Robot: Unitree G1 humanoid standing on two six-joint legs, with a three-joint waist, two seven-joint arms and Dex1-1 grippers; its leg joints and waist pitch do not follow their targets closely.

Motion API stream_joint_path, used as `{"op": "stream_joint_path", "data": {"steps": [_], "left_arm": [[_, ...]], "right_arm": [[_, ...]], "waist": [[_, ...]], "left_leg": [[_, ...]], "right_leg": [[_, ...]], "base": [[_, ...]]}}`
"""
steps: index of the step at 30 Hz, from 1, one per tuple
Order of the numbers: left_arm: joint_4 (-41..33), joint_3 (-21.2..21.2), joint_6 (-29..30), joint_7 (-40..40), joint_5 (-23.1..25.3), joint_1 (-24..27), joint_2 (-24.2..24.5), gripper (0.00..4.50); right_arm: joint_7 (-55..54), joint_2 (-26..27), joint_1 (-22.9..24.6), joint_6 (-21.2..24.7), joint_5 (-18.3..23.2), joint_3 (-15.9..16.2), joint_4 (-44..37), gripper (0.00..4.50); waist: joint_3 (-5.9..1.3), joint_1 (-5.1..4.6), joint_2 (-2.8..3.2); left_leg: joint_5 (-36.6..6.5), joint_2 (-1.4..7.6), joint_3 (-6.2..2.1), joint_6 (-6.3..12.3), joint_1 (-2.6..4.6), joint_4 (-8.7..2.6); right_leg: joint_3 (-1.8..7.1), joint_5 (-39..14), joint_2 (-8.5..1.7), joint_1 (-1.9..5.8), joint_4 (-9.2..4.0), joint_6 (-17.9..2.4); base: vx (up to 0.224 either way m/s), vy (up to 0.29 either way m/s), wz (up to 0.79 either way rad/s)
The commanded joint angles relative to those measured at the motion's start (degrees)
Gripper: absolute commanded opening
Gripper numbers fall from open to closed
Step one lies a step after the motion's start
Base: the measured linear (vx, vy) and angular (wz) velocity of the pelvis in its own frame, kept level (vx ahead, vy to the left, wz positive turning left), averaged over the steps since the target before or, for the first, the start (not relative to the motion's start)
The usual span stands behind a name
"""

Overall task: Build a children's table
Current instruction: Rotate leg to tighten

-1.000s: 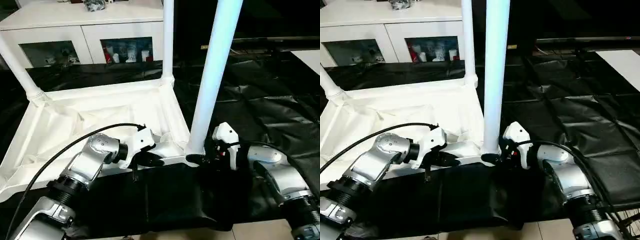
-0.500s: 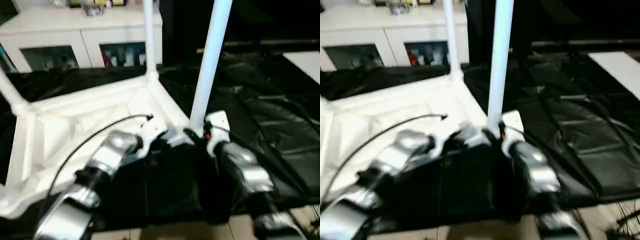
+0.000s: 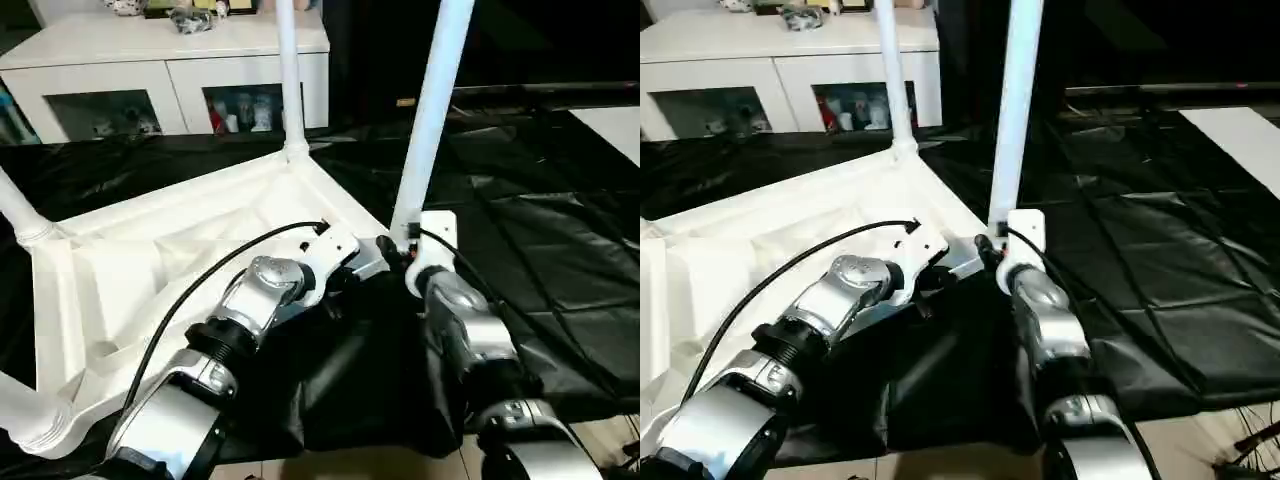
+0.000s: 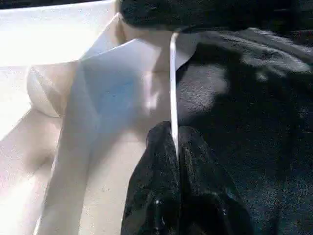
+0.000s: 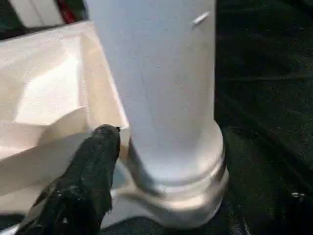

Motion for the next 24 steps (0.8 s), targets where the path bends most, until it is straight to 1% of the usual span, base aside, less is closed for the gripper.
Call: {"op": "stream_joint_path", "data": {"steps": [1,2,3,4,5,6,7,8,9,10,11,12,13,14,15,17,18,19,20,21,24], "left_arm": [[-0.35,-1.16,-1.06,-2.2,0.57,1.87,1.25,0.0],[-1.49,-1.42,-1.93,-3.75,0.4,2.51,2.09,0.0],[-2.78,-1.61,-2.4,-5.38,0.16,3.2,3.07,0.0],[-3.58,-1.66,-2.32,-6.29,-0.01,3.63,3.7,0.0],[-4.45,-1.71,-2.15,-7.27,-0.2,4.1,4.38,0.0],[-5.86,-1.81,-2.98,-9.46,-0.8,4.88,5.41,0.0],[-6.81,-1.85,-3.04,-10.77,-1.18,5.37,6.06,0.0],[-7.9,-2.0,-3.5,-12.39,-1.58,5.95,6.84,0.0],[-8.71,-2.17,-4.06,-13.68,-1.86,6.39,7.44,0.0],[-11.68,-2.94,-5.51,-18.52,-3.04,8.03,9.55,0.0],[-13.31,-3.39,-5.99,-21.05,-3.72,8.92,10.68,0.0],[-13.82,-3.52,-6.11,-21.75,-3.92,9.19,11.0,0.0],[-16.37,-4.06,-6.16,-24.92,-5.0,10.46,12.52,0.0],[-17.91,-4.27,-5.94,-26.56,-5.72,11.18,13.33,0.0],[-19.38,-4.3,-5.64,-27.79,-6.28,11.84,13.98,0.0],[-21.05,-4.28,-5.07,-28.63,-6.65,12.53,14.67,0.0],[-22.23,-4.27,-4.67,-29.04,-6.76,13.0,15.26,0.0],[-22.72,-4.3,-4.44,-29.25,-6.83,13.19,15.52,0.0],[-23.79,-4.17,-3.99,-29.99,-7.06,13.65,16.0,0.0],[-23.79,-4.17,-3.99,-29.99,-7.06,13.65,16.0,0.0],[-24.58,-4.09,-3.68,-30.3,-7.28,13.97,16.22,0.0]], "right_arm": [[9.16,-1.82,0.51,0.4,1.3,5.65,-5.29,3.76],[11.98,-3.77,1.06,0.98,1.02,6.73,-6.61,3.8],[15.99,-6.27,1.86,1.75,0.86,8.22,-8.29,3.95],[18.99,-7.98,2.48,2.3,0.96,9.27,-9.55,3.95],[22.43,-9.88,3.19,2.91,1.17,10.43,-11.0,3.95],[26.55,-12.57,4.26,2.34,0.46,11.96,-12.77,3.95],[28.93,-14.14,4.92,2.34,0.35,12.58,-13.86,3.95],[31.19,-15.74,5.56,2.19,0.25,13.07,-14.9,3.95],[32.54,-16.77,5.95,1.96,0.17,13.28,-15.49,3.95],[35.9,-19.56,6.86,1.26,0.01,13.39,-16.74,3.95],[37.25,-20.69,7.17,1.02,0.06,13.35,-17.15,3.95],[37.63,-21.04,7.29,1.01,0.13,13.36,-17.36,3.95],[39.25,-22.56,7.8,1.18,0.49,13.45,-18.22,3.95],[40.17,-23.36,8.1,1.34,0.73,13.6,-18.73,3.95],[41.23,-24.25,8.42,1.72,1.12,13.95,-19.44,3.95],[42.39,-25.26,8.8,2.04,1.3,14.46,-20.27,3.95],[43.45,-25.99,9.14,2.5,1.51,14.89,-21.05,3.95],[43.87,-26.24,9.32,2.68,1.61,15.03,-21.37,3.95],[44.32,-26.38,9.57,3.0,1.63,15.1,-21.85,3.95],[44.32,-26.38,9.57,3.0,1.63,15.1,-21.85,3.95],[45.51,-26.21,9.83,3.68,1.85,15.51,-22.16,3.95]], "waist": [[-3.21,0.3,-0.72],[-3.27,0.53,-0.82],[-3.38,0.59,-0.88],[-3.24,0.55,-0.76],[-3.21,0.53,-0.79],[-3.35,0.55,-0.82],[-3.49,0.68,-0.85],[-3.53,0.84,-1.03],[-3.54,0.93,-0.95],[-3.59,0.92,-1.05],[-3.71,1.0,-0.92],[-3.71,1.0,-0.92],[-3.85,1.11,-0.77],[-3.8,1.19,-0.69],[-3.69,1.41,-0.61],[-3.63,2.01,-0.52],[-3.46,2.28,-0.56],[-3.33,2.56,-0.66],[-3.26,2.64,-0.69],[-3.25,2.77,-0.69],[-3.15,2.83,-0.82]], "left_leg": [[-17.0,3.25,-2.2,2.08,0.27,-5.02],[-16.46,3.27,-2.31,2.21,0.25,-5.02],[-15.35,3.32,-2.17,3.05,0.01,-4.8],[-14.25,3.42,-2.13,3.98,-0.36,-4.83],[-14.17,3.42,-2.07,4.17,-0.29,-4.81],[-13.75,3.48,-2.0,4.23,-0.11,-4.67],[-12.28,3.45,-1.9,4.63,-0.18,-4.45],[-11.5,3.52,-1.87,4.87,-0.07,-4.41],[-10.5,3.5,-1.78,5.69,-0.14,-4.24],[-9.25,3.58,-1.8,6.33,-0.4,-4.22],[-8.23,3.68,-1.71,6.74,-0.34,-4.1],[-8.23,3.68,-1.71,6.74,-0.34,-4.1],[-6.88,3.81,-1.65,7.2,-0.11,-3.96],[-6.72,3.88,-1.52,7.4,0.0,-3.96],[-6.82,3.96,-1.4,7.46,0.08,-3.94],[-7.82,4.18,-1.24,7.13,0.49,-3.98],[-9.0,4.21,-1.21,6.56,0.54,-4.14],[-10.0,4.3,-1.25,5.88,0.51,-4.32],[-10.54,4.26,-1.24,5.55,0.49,-4.39],[-11.1,4.23,-1.29,4.74,0.58,-4.46],[-12.2,4.05,-1.33,3.4,0.61,-4.59]], "right_leg": [[2.2,-22.07,-3.87,2.18,-4.71,-9.66],[2.12,-21.77,-3.83,2.46,-4.63,-9.53],[2.21,-20.0,-3.85,2.52,-4.4,-9.91],[2.28,-18.22,-3.82,2.64,-4.12,-10.45],[2.27,-18.41,-3.76,2.49,-4.21,-10.56],[2.32,-18.27,-3.87,2.44,-4.15,-10.99],[2.38,-16.12,-3.84,2.52,-3.88,-11.71],[2.35,-14.87,-3.76,2.59,-3.79,-12.02],[2.4,-13.31,-3.8,2.54,-3.61,-12.83],[2.36,-11.78,-3.85,2.71,-3.3,-13.5],[2.39,-10.24,-3.75,2.61,-3.05,-13.89],[2.39,-10.24,-3.75,2.61,-3.05,-13.89],[2.34,-7.08,-3.61,2.52,-2.55,-15.31],[2.35,-6.69,-3.51,2.37,-2.61,-15.61],[2.36,-6.39,-3.38,2.24,-2.54,-15.95],[2.42,-7.4,-3.4,1.98,-2.64,-16.03],[2.45,-8.92,-3.36,1.92,-2.73,-15.78],[2.51,-10.86,-3.48,2.0,-2.85,-15.01],[2.55,-12.0,-3.5,1.95,-3.0,-14.61],[2.61,-13.5,-3.59,1.92,-3.13,-14.0],[2.69,-16.23,-3.59,1.86,-3.44,-12.87]], "base": [[0.0,0.0,0.0],[0.0,0.0,0.0],[0.0,0.0,0.0],[0.0,0.0,0.0],[0.0,0.0,0.0],[0.0,0.0,0.0],[0.0,0.0,0.0],[0.0,0.0,0.0],[0.0,0.0,0.0],[0.0,0.0,0.0],[0.0,0.0,0.0],[0.0,0.0,0.0],[0.0,0.0,0.0],[0.0,0.0,0.0],[0.0,0.0,0.0],[0.0,0.0,0.0],[0.0,0.0,0.0],[0.0,0.0,0.0],[0.0,0.0,0.0],[0.0,0.0,0.0],[0.0,0.0,0.0]]}}
